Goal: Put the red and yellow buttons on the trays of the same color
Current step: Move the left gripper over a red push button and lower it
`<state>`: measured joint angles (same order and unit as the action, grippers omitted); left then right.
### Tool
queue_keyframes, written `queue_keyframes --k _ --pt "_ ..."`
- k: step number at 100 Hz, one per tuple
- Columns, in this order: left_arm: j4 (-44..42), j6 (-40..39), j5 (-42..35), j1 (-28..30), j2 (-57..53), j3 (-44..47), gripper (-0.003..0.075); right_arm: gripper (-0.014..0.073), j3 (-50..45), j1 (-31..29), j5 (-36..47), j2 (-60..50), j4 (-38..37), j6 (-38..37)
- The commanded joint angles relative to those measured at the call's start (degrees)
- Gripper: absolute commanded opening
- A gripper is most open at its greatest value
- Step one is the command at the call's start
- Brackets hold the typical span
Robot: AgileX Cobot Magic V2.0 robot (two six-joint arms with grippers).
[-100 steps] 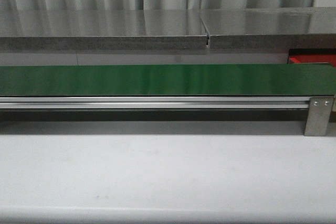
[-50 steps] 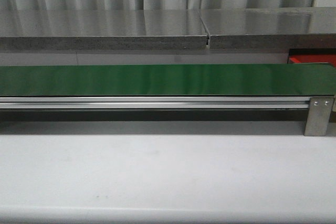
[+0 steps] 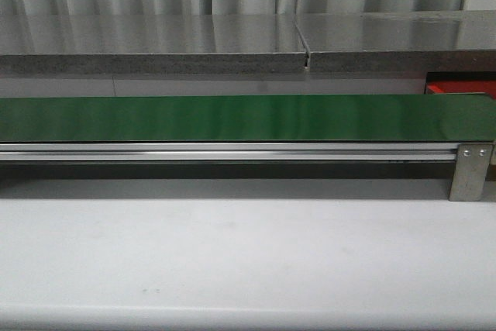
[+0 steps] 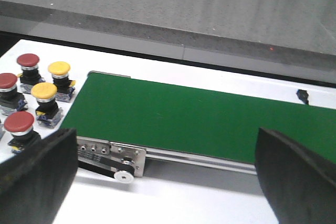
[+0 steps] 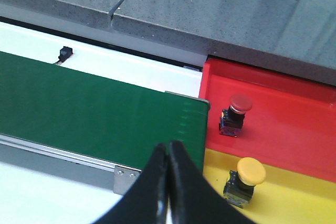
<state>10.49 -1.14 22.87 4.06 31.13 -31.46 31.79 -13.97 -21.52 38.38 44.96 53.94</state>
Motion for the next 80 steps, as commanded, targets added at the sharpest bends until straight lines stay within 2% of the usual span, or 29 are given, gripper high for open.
queue_keyframes --k 1,14,34,62,80 --pt "0.7 -2.3 -3.3 2.8 4.3 -6.0 0.0651 -0.0068 1.6 0.2 2.7 -0.4 0.9 0.5" --pt "0.7 -4.6 -1.1 8.2 12.7 -13.0 0.0651 -0.0068 1.6 0.2 2.7 -0.4 0.9 0.5" --pt "0.7 -4.6 0.2 12.2 24.7 -21.3 0.0651 -0.0068 1.6 0.2 2.7 -0.4 0.9 0.5" --pt "5.8 -4.7 3.6 20.3 41.0 -28.5 0.0651 -0.0068 1.6 0.2 2.7 -0.4 0.9 0.5" --pt "8.6 -4.6 3.9 22.6 49.5 -30.2 0.0651 -0.0068 1.6 0.2 2.7 -0.4 0.9 0.5"
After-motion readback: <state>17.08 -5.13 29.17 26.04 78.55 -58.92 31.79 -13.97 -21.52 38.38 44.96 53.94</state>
